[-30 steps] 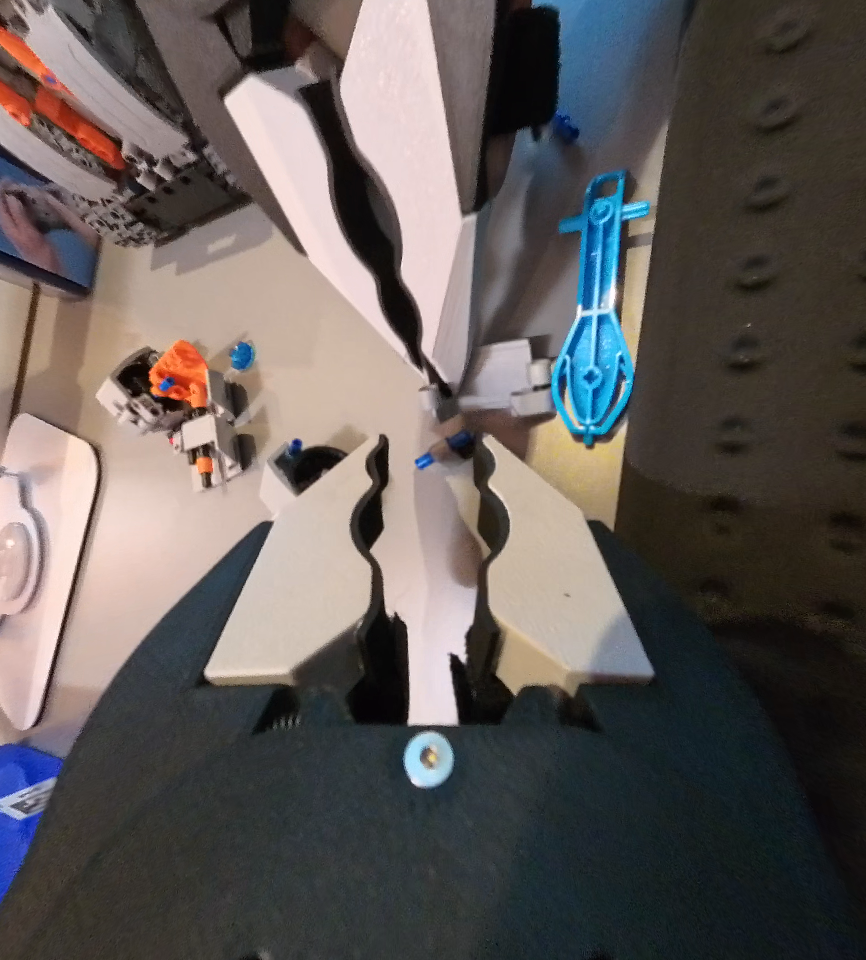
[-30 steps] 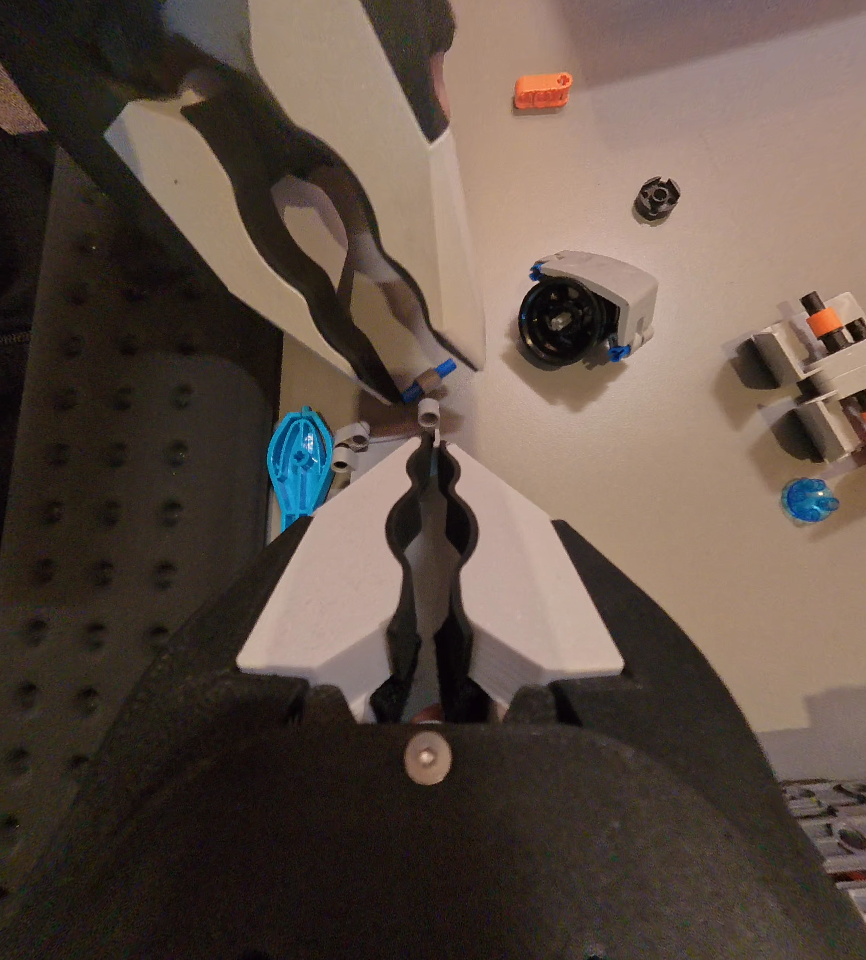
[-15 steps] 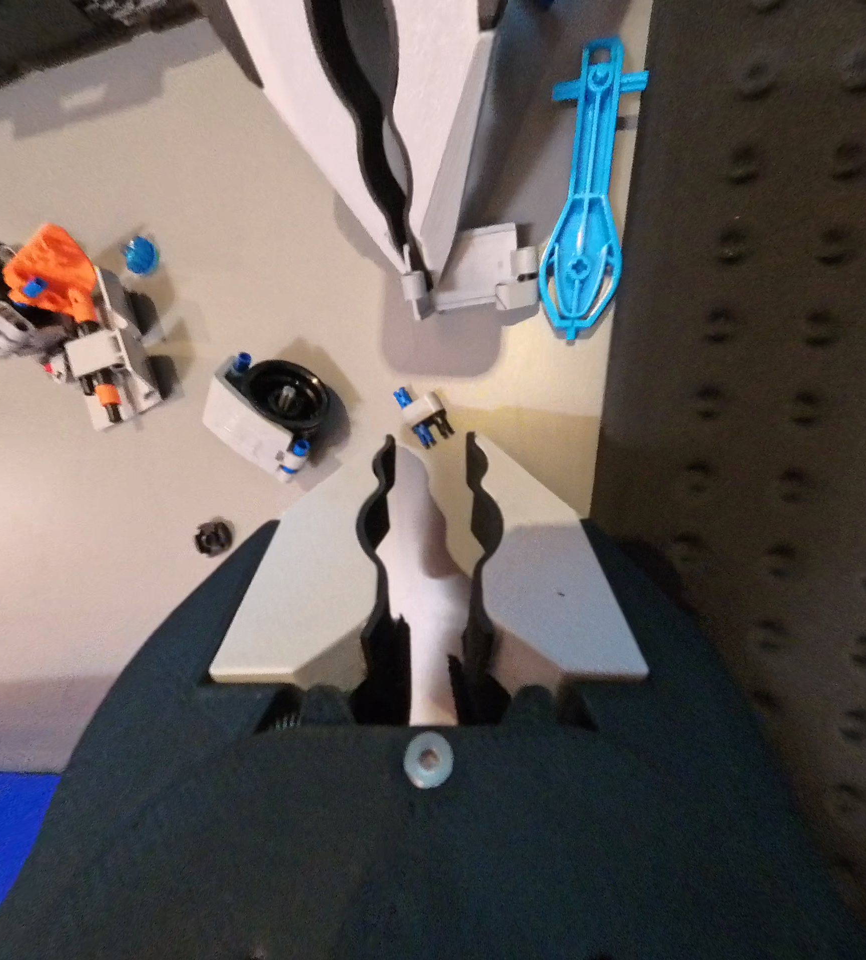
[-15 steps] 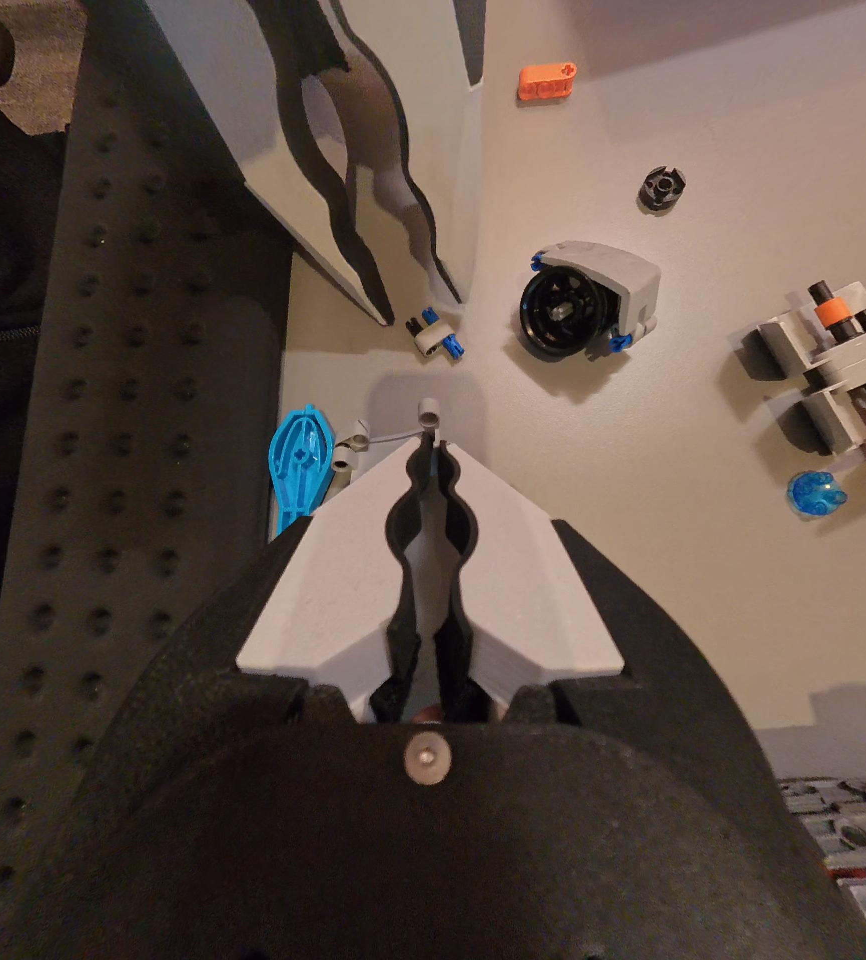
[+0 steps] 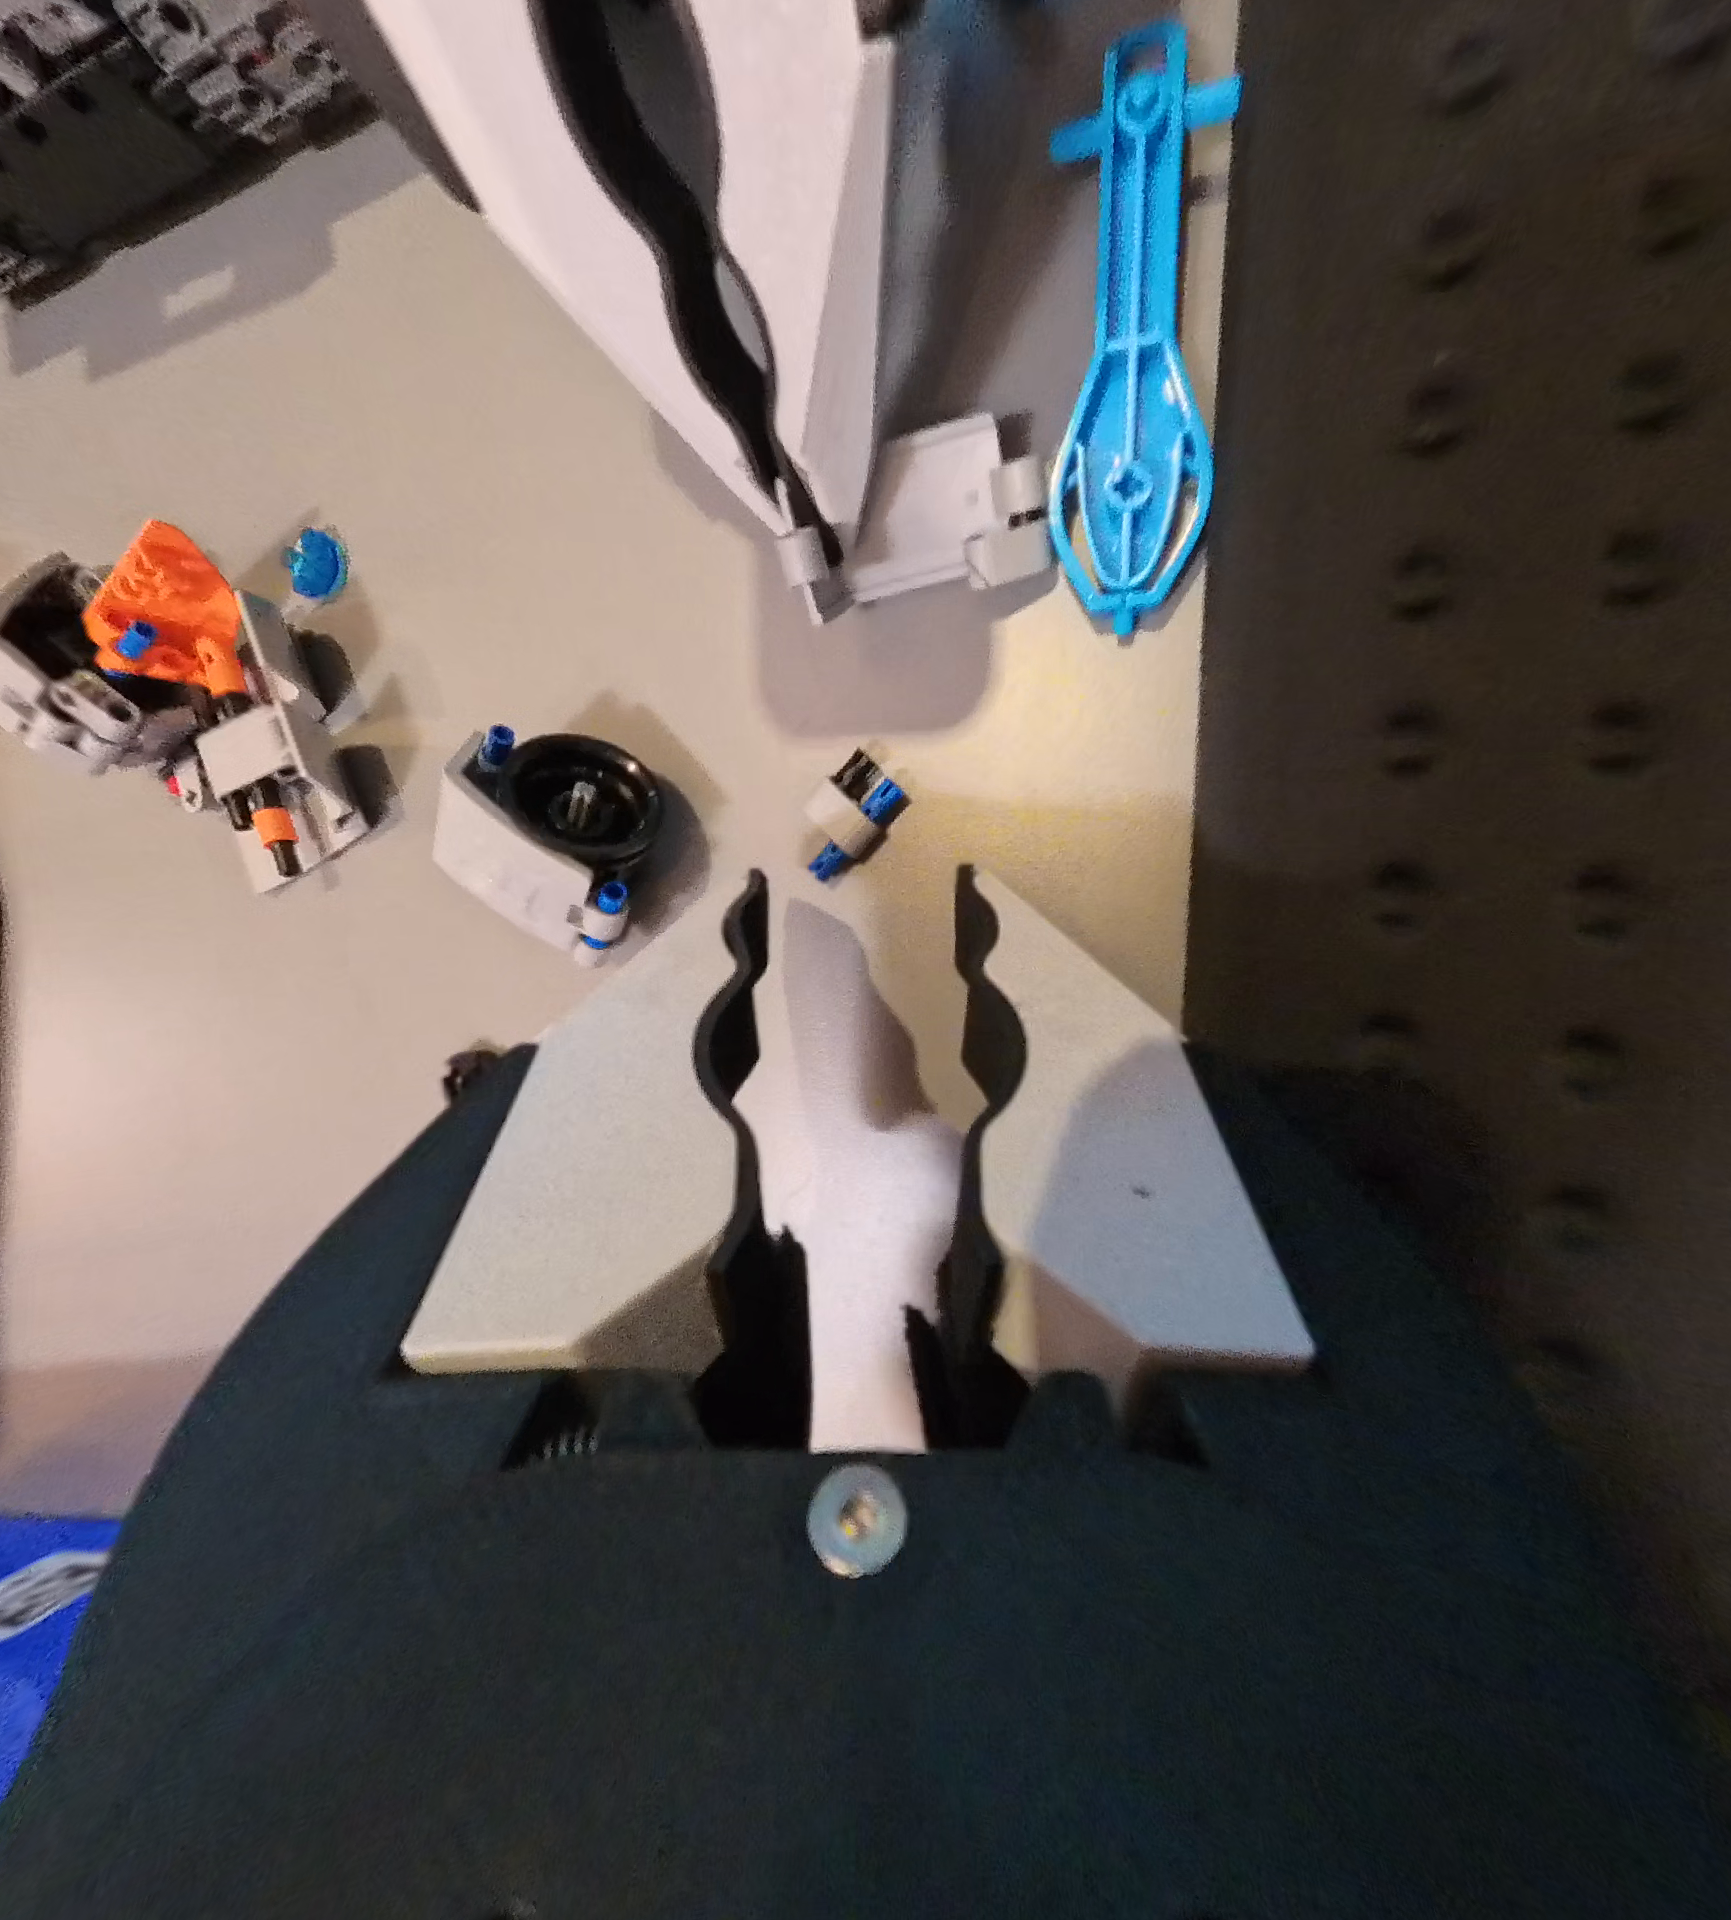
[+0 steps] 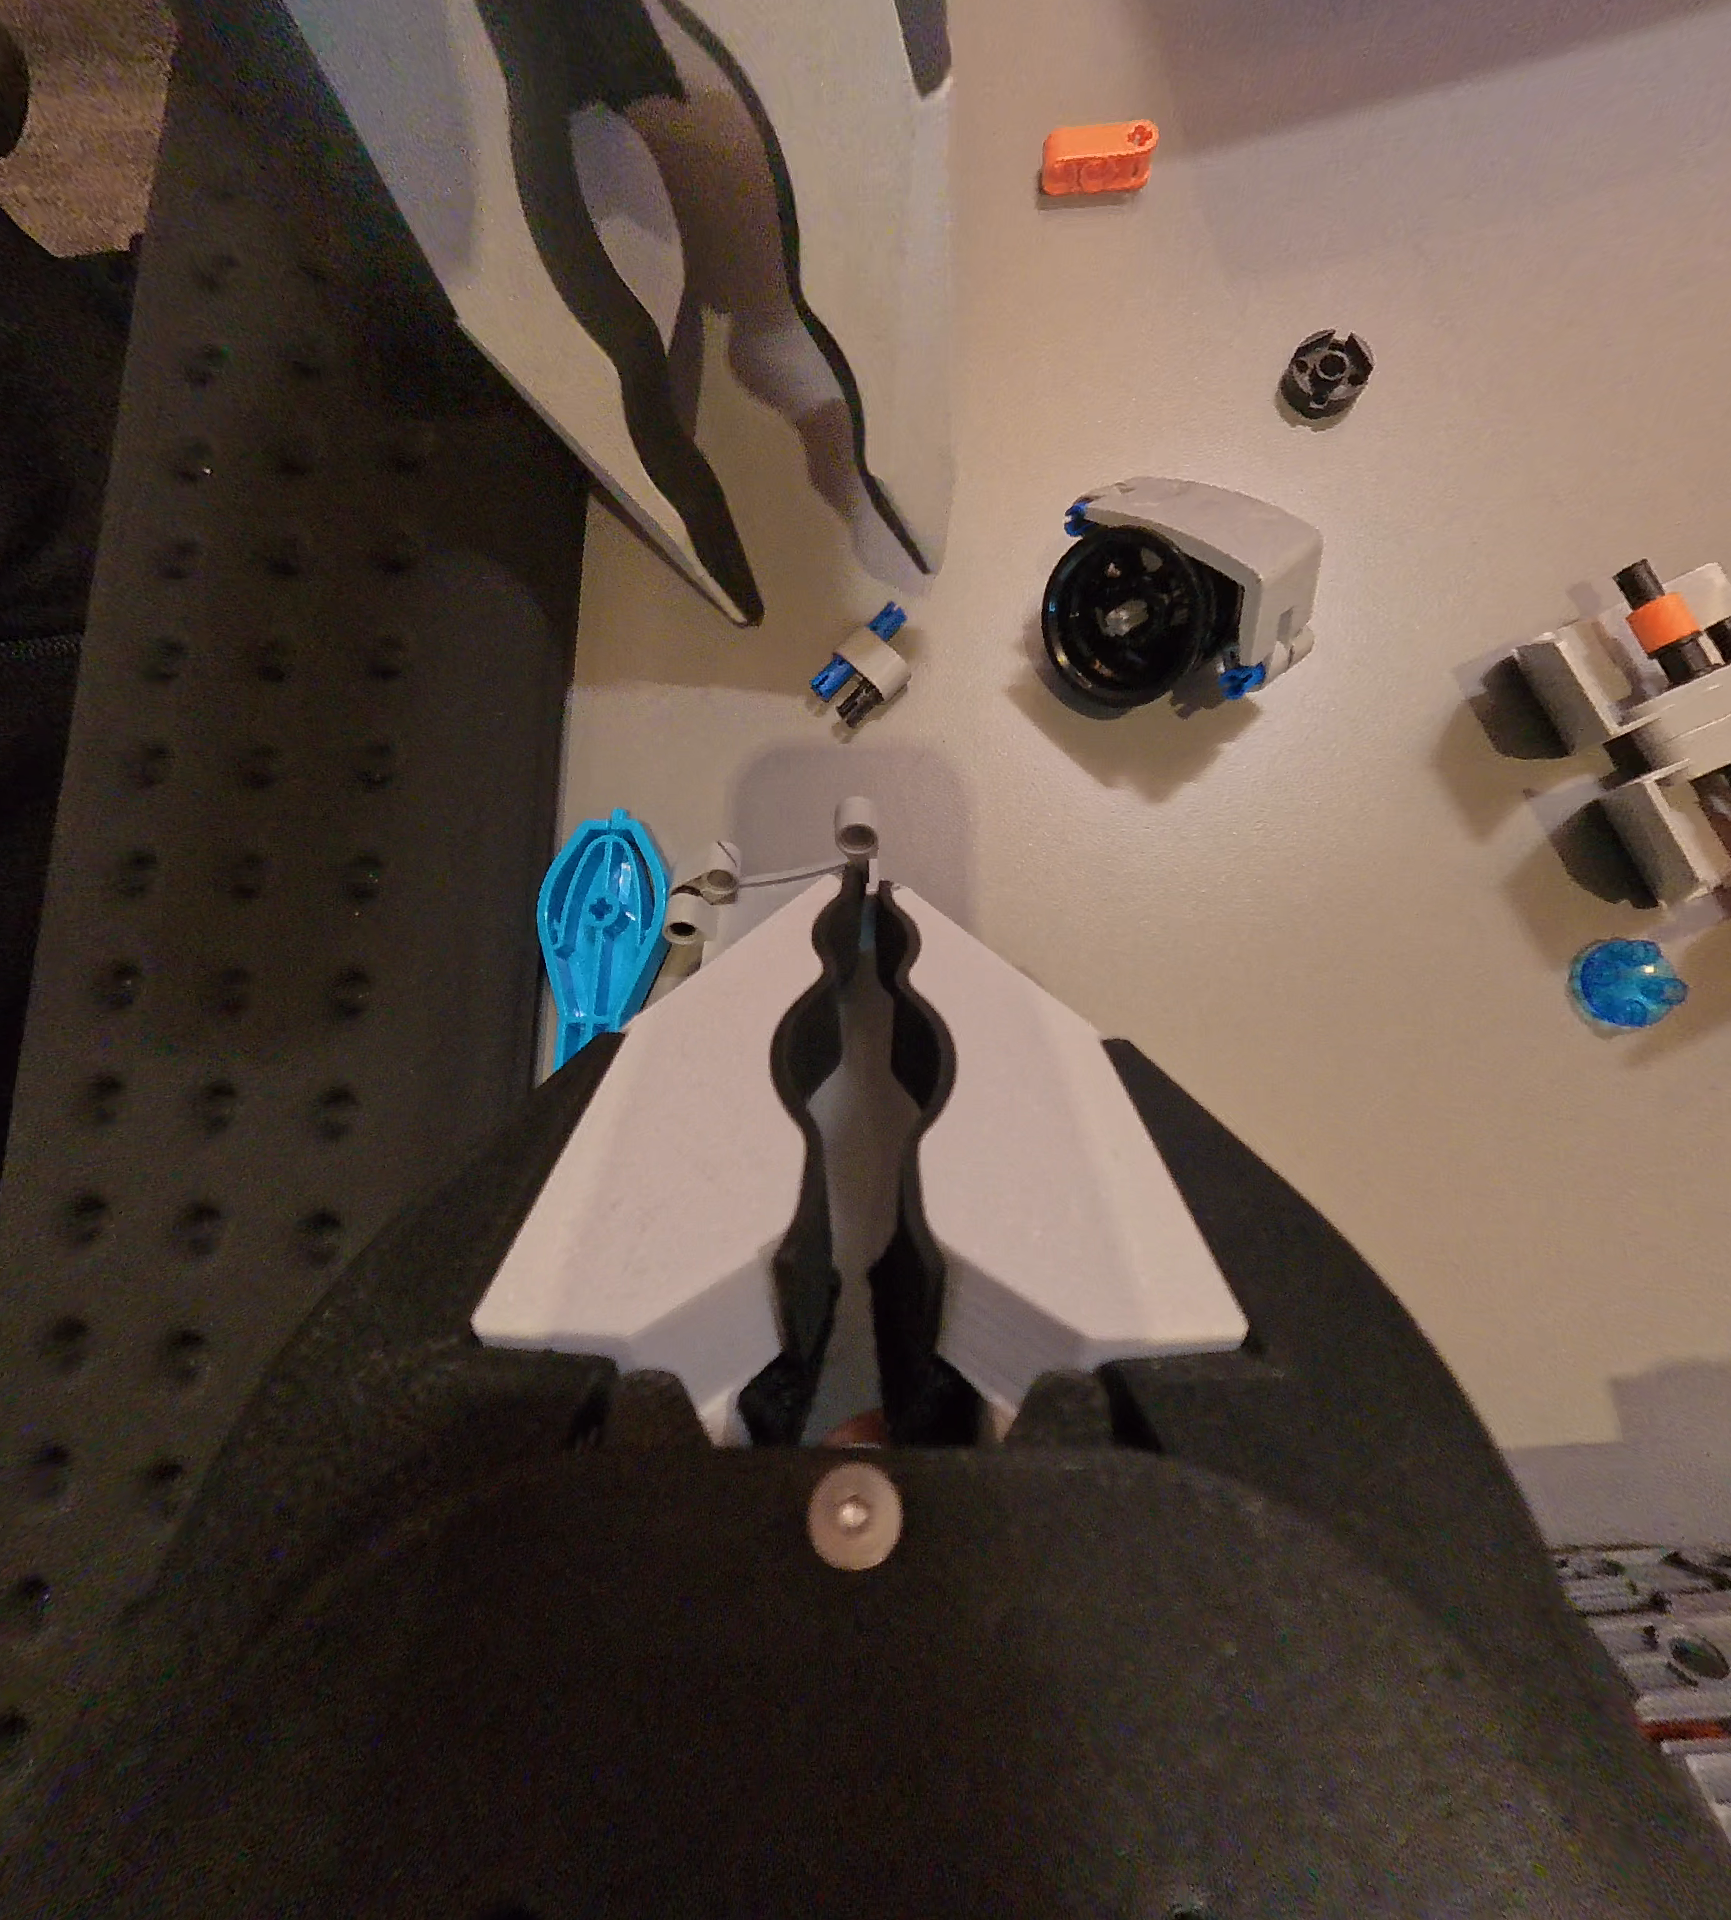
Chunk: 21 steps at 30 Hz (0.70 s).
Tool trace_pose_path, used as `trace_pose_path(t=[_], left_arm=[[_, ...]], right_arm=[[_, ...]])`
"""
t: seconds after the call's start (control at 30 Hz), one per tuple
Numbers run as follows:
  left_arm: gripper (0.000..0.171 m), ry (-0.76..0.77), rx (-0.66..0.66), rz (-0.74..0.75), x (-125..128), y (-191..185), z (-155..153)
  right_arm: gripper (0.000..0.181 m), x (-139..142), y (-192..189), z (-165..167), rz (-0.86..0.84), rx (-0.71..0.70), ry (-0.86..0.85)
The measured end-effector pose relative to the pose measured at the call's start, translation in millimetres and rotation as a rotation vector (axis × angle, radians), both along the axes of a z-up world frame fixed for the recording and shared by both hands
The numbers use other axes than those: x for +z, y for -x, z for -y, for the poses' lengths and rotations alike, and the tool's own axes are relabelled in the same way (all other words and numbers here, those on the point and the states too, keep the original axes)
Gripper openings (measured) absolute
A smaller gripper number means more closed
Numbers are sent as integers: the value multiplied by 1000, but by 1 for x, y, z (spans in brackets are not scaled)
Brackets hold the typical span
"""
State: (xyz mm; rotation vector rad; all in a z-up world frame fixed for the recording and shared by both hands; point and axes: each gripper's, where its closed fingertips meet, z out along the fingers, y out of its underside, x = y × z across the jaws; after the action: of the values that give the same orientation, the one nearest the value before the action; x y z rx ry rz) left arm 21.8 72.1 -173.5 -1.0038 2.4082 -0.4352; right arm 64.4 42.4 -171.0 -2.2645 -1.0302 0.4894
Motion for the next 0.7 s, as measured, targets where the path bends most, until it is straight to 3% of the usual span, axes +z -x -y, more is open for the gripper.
trace_pose_path(t=[0.13,0.3,0.63,0.7], left_arm=[[26,-77,-78,6,0,-6,2],[10,-59,-116,-20,-4,-12,8],[9,3,-68,-39,-4,-11,18],[15,-24,-76,-51,-3,-8,18]], right_arm=[[0,0,0,0,-2,3,-3],[0,0,0,0,-1,6,-8],[0,2,0,-1,28,14,-33],[0,2,-1,-1,29,14,-33]])
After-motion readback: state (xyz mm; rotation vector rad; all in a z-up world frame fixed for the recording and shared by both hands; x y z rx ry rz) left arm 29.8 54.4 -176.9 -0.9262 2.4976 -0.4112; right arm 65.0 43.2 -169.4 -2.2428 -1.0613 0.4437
